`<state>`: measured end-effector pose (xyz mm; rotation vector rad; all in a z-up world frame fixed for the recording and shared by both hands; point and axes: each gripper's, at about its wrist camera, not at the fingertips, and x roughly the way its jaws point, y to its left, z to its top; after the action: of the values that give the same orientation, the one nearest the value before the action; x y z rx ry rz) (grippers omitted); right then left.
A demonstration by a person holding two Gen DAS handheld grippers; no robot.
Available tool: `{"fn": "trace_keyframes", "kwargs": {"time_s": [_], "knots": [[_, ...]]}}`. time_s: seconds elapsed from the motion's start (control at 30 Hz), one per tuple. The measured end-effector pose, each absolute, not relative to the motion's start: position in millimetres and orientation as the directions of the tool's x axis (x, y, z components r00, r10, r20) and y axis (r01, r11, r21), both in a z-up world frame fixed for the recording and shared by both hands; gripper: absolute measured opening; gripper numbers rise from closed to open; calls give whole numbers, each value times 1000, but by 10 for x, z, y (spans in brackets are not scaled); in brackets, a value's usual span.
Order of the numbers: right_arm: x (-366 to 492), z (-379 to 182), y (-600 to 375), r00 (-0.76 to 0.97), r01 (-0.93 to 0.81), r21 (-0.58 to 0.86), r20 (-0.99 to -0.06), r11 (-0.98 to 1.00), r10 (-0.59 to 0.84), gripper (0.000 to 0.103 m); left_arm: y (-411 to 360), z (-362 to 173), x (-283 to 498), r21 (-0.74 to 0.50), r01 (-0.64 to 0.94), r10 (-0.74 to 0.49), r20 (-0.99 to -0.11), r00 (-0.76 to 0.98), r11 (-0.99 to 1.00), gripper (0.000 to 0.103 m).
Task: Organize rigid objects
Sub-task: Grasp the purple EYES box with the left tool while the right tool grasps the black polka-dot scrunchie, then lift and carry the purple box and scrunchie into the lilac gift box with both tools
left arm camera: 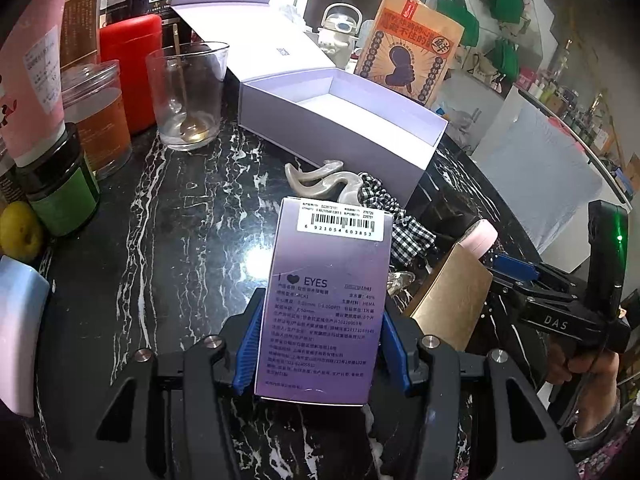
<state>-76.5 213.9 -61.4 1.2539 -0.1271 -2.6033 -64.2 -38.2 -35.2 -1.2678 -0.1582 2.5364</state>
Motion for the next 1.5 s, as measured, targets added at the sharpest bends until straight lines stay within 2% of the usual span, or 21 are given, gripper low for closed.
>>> {"fn": "trace_keyframes", "kwargs": {"time_s": [0.17, 0.23, 0.27, 0.3, 0.4, 0.67, 1.5], "knots": [[-751, -611, 2032, -602, 206, 136, -763, -969, -235, 50, -402, -378, -630, -227, -203, 303, -769, -562, -953, 52], [-755, -608, 2044, -598, 199, 153, -764, -968, -243, 44, -409, -379, -617, -232, -199, 305, -769, -561, -952, 52], [-758, -607, 2062, -596, 195, 163, -763, -967, -250, 39, -412, -380, -611, -234, -198, 305, -769, -561, -952, 52], [-763, -605, 2087, -590, 193, 184, -763, -964, -264, 29, -414, -380, -603, -233, -196, 304, -769, -562, -952, 52], [-765, -590, 2112, -577, 187, 223, -763, -957, -291, 22, -413, -376, -585, -233, -195, 303, -768, -564, -953, 52], [-676, -527, 2154, -580, 181, 213, -765, -960, -279, 19, -376, -308, -522, -229, -208, 308, -756, -577, -951, 52], [-502, -11, 2337, -655, 175, 269, -686, -947, -316, 19, -130, 190, -624, -211, -290, 350, -707, -615, -934, 52]]}}
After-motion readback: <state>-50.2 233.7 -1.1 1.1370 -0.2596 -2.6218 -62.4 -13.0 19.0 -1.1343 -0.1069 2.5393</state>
